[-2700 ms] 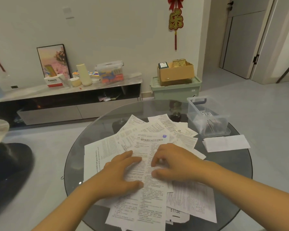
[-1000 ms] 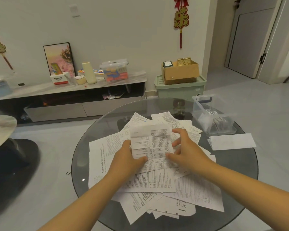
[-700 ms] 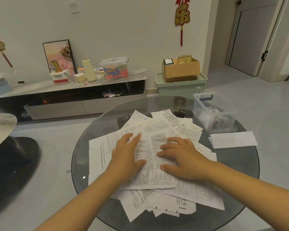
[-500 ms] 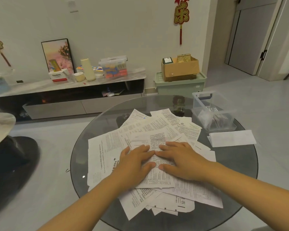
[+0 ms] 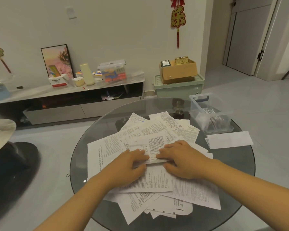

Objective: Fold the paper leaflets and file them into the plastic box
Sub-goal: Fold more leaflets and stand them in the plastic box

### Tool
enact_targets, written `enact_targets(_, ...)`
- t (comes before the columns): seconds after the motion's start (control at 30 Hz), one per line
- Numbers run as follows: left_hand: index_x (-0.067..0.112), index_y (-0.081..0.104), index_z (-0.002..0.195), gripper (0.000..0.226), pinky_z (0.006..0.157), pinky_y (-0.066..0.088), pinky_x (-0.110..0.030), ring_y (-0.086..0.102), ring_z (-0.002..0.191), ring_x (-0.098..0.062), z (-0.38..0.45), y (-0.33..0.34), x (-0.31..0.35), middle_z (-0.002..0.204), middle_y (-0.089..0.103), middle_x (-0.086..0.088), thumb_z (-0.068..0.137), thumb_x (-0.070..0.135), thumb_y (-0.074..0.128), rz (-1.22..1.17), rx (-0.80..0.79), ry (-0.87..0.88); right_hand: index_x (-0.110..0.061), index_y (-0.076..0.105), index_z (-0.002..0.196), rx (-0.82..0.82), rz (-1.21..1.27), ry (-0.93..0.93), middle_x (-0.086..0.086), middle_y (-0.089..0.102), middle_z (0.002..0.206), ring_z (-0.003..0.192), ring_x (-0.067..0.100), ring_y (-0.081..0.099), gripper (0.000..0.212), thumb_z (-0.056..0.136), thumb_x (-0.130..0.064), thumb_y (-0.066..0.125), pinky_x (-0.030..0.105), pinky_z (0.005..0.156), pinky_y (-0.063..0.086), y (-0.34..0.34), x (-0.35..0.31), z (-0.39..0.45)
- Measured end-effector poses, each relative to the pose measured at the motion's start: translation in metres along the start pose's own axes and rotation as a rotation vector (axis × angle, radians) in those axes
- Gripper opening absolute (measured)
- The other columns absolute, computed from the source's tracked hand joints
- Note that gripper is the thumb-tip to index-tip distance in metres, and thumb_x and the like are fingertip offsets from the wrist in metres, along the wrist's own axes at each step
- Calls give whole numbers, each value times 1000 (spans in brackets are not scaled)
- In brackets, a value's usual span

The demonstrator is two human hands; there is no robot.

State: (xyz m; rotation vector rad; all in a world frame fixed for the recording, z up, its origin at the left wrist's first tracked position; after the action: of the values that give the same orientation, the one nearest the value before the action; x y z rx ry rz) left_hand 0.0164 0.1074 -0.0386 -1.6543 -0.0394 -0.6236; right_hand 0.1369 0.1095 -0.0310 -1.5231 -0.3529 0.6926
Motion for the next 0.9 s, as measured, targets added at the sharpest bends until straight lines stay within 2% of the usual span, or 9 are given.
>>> enact_targets(0.1,31,59,123,30,114,20,-26,42,126,-8,0,-15,12,122,53,24,94,31,50,-9,96,25,-30,64,110,126,-17,-4,-11,64,97,92,12,55,28,97,-32,38,29,96,34,-18,3,0)
enact_targets(0.17,30,60,123,30,115,23,-33,44,124,-9,0,-24,13,123,55,21,93,30,54,-13,168,10,-27,65,101,182,-23,-6,-9,64,89,85,14,55,27,97,-31,39,28,88,36,-28,7,-2)
enact_targets(0.3,33,68,101,15,90,46,-23,58,97,0,0,-34,14,100,65,23,91,27,59,-192,291,-45,-21,64,86,225,248,115,-4,66,80,75,16,59,23,94,-34,48,32,70,47,-42,24,-13)
enact_targets(0.43,30,60,86,4,66,51,-23,60,72,-3,2,-31,15,82,65,14,90,31,60,-291,336,-122,-18,56,87,258,430,289,-5,62,83,75,10,56,22,94,-38,51,26,64,45,-41,43,-19)
enact_targets(0.53,31,51,105,19,68,51,-20,60,80,-1,8,-20,15,97,61,15,89,33,61,-303,299,-179,-22,47,108,194,445,391,-8,60,96,80,8,55,23,91,-35,57,22,65,44,-27,53,-19)
enact_targets(0.63,35,28,137,63,91,48,-28,54,112,-11,16,-5,17,129,49,8,86,35,65,-185,215,-174,-26,29,133,92,354,447,-4,57,104,92,15,56,60,86,-33,64,28,74,48,-11,55,-20)
enact_targets(0.7,35,17,145,77,102,40,-31,42,125,-14,19,-1,20,140,36,6,85,36,66,-78,203,-150,-31,20,142,108,275,430,0,51,120,112,19,48,75,83,-34,67,31,88,45,-11,52,-19)
enact_targets(0.8,37,30,142,66,110,29,-31,30,131,-14,22,-3,24,144,24,8,86,37,64,14,236,-94,-38,32,140,174,104,325,-6,34,136,129,17,27,63,86,-34,64,32,105,30,-21,41,-17)
enact_targets(0.9,39,51,129,37,108,14,-27,26,131,-11,22,-2,40,142,29,14,92,35,56,150,231,50,-35,47,135,130,-64,138,-12,36,142,132,15,22,39,95,-35,48,32,108,17,-17,22,-12)
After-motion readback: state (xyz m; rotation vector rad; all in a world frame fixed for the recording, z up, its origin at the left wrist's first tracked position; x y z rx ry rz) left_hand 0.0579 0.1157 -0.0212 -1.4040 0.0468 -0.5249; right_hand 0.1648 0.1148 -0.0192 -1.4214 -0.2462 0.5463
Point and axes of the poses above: each hand's wrist, its own z-axis towards the middle knuckle, its own y-axis out of the palm, x = y × z, the point moved 10 cm from there along z, towards the middle knuckle
